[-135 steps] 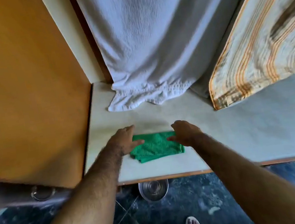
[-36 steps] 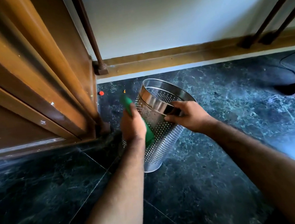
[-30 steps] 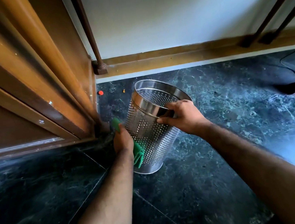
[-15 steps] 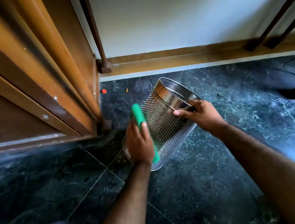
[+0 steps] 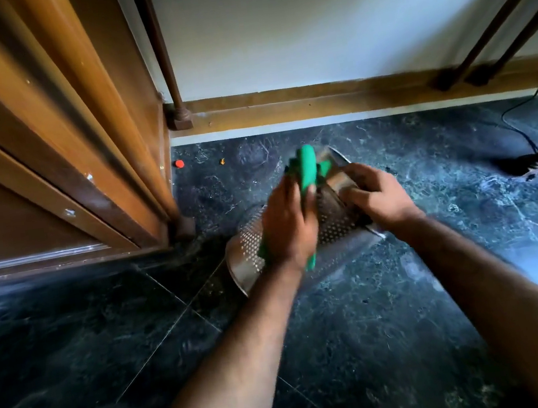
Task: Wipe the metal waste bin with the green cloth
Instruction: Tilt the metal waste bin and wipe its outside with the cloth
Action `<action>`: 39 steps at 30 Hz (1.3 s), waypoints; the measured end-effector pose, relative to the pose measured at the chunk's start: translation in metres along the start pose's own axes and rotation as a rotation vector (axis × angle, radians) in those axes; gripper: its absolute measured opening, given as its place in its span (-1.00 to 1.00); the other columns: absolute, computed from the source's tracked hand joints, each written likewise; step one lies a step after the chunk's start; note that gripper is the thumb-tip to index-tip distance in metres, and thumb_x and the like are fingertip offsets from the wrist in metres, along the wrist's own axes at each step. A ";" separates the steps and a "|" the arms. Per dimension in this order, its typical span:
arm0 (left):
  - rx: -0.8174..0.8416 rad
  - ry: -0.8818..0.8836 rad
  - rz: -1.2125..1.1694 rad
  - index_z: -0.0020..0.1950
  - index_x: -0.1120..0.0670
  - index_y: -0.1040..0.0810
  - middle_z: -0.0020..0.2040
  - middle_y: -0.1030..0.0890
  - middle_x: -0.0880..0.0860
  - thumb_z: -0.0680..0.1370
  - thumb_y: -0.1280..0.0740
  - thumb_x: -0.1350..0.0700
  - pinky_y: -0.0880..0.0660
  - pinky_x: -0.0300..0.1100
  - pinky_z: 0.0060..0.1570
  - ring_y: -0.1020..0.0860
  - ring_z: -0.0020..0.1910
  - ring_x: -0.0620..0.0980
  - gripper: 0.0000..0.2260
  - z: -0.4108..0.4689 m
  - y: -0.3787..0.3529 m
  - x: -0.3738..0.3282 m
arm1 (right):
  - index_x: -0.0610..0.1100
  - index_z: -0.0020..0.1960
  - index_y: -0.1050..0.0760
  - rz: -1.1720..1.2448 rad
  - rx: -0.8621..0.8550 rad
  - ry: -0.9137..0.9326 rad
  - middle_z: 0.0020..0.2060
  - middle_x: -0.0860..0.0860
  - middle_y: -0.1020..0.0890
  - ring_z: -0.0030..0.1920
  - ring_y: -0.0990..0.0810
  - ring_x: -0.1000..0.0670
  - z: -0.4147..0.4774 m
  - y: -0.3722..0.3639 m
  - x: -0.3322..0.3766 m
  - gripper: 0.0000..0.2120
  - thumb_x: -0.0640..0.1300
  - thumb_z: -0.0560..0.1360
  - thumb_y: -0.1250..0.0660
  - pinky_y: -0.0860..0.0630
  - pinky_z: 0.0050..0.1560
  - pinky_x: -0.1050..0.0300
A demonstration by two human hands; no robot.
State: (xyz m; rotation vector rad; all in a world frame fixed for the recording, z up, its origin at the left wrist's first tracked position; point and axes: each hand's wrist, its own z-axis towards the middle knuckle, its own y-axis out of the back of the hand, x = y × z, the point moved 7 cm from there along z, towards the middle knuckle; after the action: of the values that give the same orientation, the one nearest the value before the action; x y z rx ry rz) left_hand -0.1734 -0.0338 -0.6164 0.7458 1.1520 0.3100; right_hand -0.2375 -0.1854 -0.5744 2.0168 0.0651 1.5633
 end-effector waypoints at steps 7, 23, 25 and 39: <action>-0.076 0.130 0.240 0.37 0.17 -0.53 0.30 -0.61 0.20 0.67 -0.08 -0.13 -0.48 0.06 0.23 -0.58 0.23 0.20 -0.51 -0.054 -0.007 0.064 | -0.15 -0.19 -0.55 -0.397 -0.341 -0.084 -0.23 -0.21 -0.66 -0.24 -0.52 -0.11 -0.004 0.019 -0.003 -0.61 0.15 0.59 -0.26 -0.33 -0.22 0.07; 0.099 -0.029 -0.120 0.37 0.10 -0.51 0.25 -0.63 0.15 0.65 -0.07 -0.15 -0.55 0.01 0.12 -0.61 0.15 0.15 -0.53 0.010 -0.021 -0.030 | -0.06 -0.27 -0.60 -0.058 -0.166 -0.200 -0.48 0.10 -0.58 -0.39 -0.52 0.04 -0.005 0.018 -0.019 -0.75 0.12 0.40 -0.39 -0.43 -0.27 0.09; 0.088 -0.238 -0.007 0.53 0.13 -0.37 0.46 -0.48 0.16 0.69 -0.03 -0.14 -0.42 -0.01 0.34 -0.50 0.36 0.14 -0.48 -0.019 -0.028 -0.035 | -0.13 -0.34 -0.52 -0.204 -0.244 -0.214 -0.50 0.05 -0.53 -0.40 -0.49 0.00 -0.009 0.025 -0.022 -0.54 0.27 0.38 -0.42 -0.38 -0.33 0.08; 0.332 0.642 0.053 0.25 0.11 -0.59 0.18 -0.65 0.23 0.67 0.01 -0.20 -0.51 -0.05 0.10 -0.62 0.13 0.21 -0.47 0.013 0.003 0.073 | -0.30 -0.08 -0.57 0.290 0.096 -0.156 -0.32 -0.04 -0.65 -0.35 -0.58 0.03 -0.023 -0.003 -0.018 -0.85 -0.20 0.51 -0.45 -0.48 -0.33 0.22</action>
State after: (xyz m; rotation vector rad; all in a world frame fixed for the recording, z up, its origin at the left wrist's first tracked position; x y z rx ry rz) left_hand -0.1319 0.0056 -0.6634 1.0048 1.8219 0.4248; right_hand -0.2629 -0.1797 -0.5881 2.2988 -0.2263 1.5917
